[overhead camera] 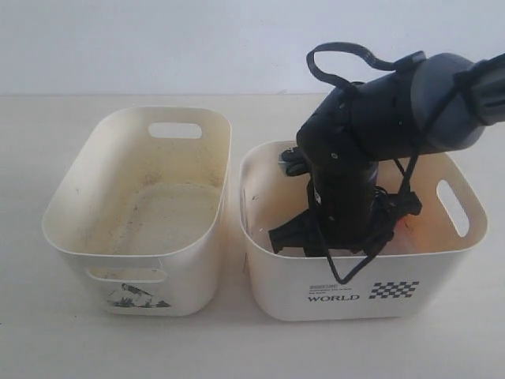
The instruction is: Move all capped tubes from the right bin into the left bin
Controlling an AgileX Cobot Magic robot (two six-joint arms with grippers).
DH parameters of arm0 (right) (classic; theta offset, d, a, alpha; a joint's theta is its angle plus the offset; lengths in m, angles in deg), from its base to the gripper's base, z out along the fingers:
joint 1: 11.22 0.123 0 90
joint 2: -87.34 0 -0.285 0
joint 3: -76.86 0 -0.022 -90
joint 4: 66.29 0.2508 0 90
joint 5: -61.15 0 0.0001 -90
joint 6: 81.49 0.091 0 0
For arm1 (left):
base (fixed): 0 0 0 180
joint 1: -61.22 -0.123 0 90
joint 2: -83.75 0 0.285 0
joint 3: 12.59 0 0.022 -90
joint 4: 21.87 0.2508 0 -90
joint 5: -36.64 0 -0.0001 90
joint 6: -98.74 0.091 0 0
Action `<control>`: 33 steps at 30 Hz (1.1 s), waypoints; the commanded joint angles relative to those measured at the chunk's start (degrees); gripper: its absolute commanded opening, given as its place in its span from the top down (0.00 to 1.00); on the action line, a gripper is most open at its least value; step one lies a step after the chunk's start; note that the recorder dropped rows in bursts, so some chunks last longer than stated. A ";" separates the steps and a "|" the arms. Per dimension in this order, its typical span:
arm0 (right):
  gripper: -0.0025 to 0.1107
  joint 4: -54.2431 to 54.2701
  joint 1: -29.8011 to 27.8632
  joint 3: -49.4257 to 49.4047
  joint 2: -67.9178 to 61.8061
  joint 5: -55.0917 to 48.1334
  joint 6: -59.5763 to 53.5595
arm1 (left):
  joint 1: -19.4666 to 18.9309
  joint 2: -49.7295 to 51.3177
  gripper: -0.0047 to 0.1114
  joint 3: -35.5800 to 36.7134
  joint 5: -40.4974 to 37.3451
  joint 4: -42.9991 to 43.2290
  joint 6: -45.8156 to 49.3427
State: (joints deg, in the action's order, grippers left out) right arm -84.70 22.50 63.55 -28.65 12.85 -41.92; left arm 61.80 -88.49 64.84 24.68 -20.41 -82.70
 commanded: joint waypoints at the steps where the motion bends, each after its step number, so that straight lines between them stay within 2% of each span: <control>1: 0.76 -0.02 -0.18 -0.39 -0.30 0.50 0.57 | -0.02 0.03 0.92 -0.21 -0.01 -0.22 -0.54; 2: 0.80 -0.02 -0.18 -0.39 -0.30 0.40 0.57 | -0.02 0.03 0.92 -0.21 -0.01 -0.22 -0.54; 3: 0.90 -0.02 -0.18 -0.39 -0.30 0.28 0.57 | -0.02 0.03 0.92 -0.21 -0.01 -0.22 -0.54; 5: 0.98 -0.02 -0.08 -0.39 -0.30 0.28 0.57 | -0.02 0.03 0.92 -0.21 -0.01 -0.22 -0.54; 10: 0.98 -0.02 -0.08 -0.39 0.96 0.16 0.57 | -0.02 0.03 0.92 -0.21 -0.01 -0.22 -0.54; 18: 0.98 -0.12 -0.08 -0.39 14.30 -1.06 0.57 | -0.02 0.03 0.92 -0.21 -0.01 -0.22 -0.54; 25: 0.98 -0.12 -0.08 -0.39 15.57 -1.19 -0.85 | -0.02 0.03 0.92 -0.21 -0.01 -0.22 -0.54; 27: 0.94 -0.12 -0.08 -0.39 15.57 -1.19 -0.95 | -0.02 0.03 0.92 -0.21 -0.01 -0.22 -0.54; 29: 0.83 -0.12 -0.08 -0.39 15.57 -1.09 -1.20 | -0.02 0.03 0.92 -0.21 -0.01 -0.22 -0.54; 30: 0.76 -0.12 -0.08 -0.39 15.57 -0.79 -1.46 | -0.02 0.03 0.92 -0.21 -0.01 -0.22 -0.54; 33: 0.46 0.23 -0.08 -0.39 15.57 -0.29 -1.57 | -0.02 0.03 0.92 -0.21 -0.01 -0.22 -0.54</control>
State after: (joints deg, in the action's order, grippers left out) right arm -84.75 22.50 63.33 -13.47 12.12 -42.91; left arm 61.80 -88.49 64.84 24.68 -20.41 -82.70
